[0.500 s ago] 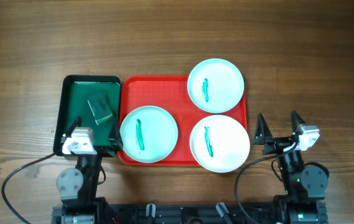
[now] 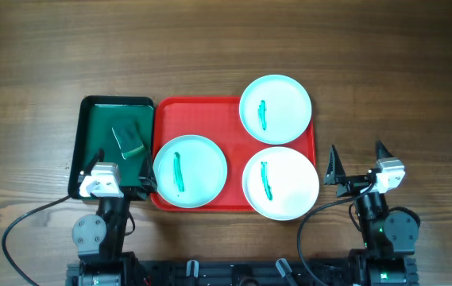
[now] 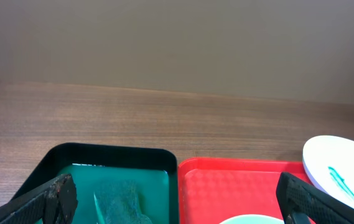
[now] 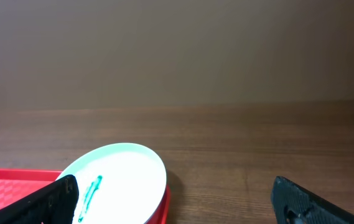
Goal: Clean dirty plates on tray and stack at the side
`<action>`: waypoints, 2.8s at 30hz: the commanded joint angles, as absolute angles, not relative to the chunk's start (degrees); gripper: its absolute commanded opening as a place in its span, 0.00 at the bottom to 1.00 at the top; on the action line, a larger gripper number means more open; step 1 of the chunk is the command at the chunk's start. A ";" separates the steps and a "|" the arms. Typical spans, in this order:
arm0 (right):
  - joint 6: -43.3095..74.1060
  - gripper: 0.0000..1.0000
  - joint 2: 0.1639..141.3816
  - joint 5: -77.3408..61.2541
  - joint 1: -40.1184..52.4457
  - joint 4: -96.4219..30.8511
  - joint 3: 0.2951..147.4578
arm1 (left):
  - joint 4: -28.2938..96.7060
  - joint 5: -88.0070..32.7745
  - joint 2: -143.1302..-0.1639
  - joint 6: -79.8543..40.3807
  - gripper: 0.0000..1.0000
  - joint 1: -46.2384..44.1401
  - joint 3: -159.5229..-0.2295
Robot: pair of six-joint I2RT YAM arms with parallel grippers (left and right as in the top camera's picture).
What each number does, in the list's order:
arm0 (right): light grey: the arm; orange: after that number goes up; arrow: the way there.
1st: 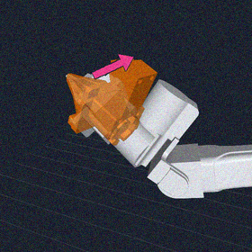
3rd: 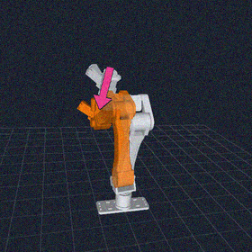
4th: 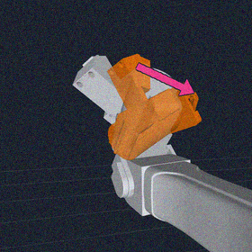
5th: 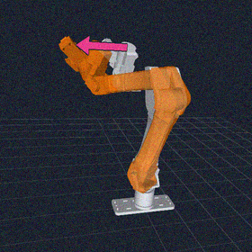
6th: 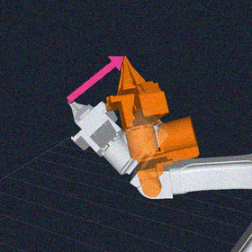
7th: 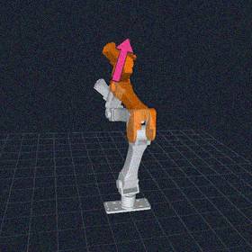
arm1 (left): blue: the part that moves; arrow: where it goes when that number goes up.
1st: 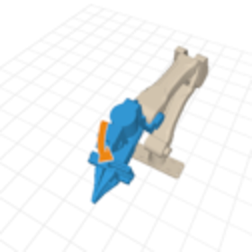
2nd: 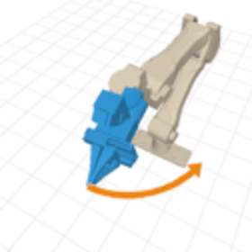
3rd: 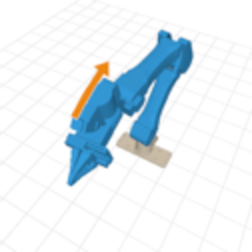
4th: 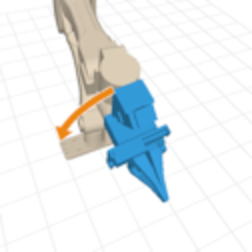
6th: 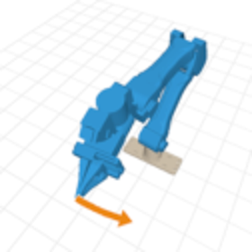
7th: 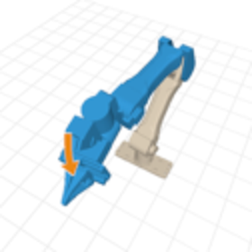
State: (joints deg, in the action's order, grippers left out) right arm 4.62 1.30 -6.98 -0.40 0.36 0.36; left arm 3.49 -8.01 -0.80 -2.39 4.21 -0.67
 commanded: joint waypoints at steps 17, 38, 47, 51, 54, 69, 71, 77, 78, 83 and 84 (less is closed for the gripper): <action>3.84 1.00 1.02 -5.76 -0.19 0.34 0.30 | 3.68 -7.86 -0.54 -1.52 1.00 4.36 -0.32; 3.86 1.00 1.02 -5.76 -0.19 0.34 0.30 | 3.68 -7.86 -0.54 -1.52 1.00 4.36 -0.32; 3.86 1.00 1.02 -5.76 -0.19 0.34 0.30 | 3.68 -7.86 -0.54 -1.52 1.00 4.36 -0.32; 3.86 1.00 1.02 -5.76 -0.19 0.34 0.30 | 3.68 -7.86 -0.54 -1.52 1.00 4.36 -0.32; 3.86 1.00 1.02 -5.76 -0.19 0.34 0.30 | 3.68 -7.86 -0.54 -1.52 1.00 4.36 -0.32; 3.84 1.00 1.02 -5.78 -0.19 0.34 0.30 | 3.68 -7.86 -0.54 -1.52 1.00 4.36 -0.32; 3.88 1.00 1.02 -5.78 -0.19 0.34 0.30 | 3.68 -7.86 -0.54 -1.52 1.00 4.36 -0.32; 5.13 1.00 1.02 -8.14 -0.19 0.64 0.30 | 3.66 -7.86 -0.54 -1.96 1.00 4.36 -0.32; 5.10 1.00 1.02 -10.41 -0.19 0.82 0.30 | 3.64 -7.86 -0.54 -1.96 1.00 4.36 -0.32; 5.10 1.00 1.02 -10.83 -0.19 0.84 0.32 | 1.87 -7.86 -0.54 -1.96 1.00 4.36 -0.38; 5.10 1.00 1.02 -11.07 -0.19 0.89 0.32 | 1.91 -7.84 -0.54 -1.96 1.00 4.36 -0.45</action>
State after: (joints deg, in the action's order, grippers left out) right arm 4.67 1.30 -9.43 -0.40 0.40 0.36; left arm 2.46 -8.01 -0.80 -2.39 4.21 -0.62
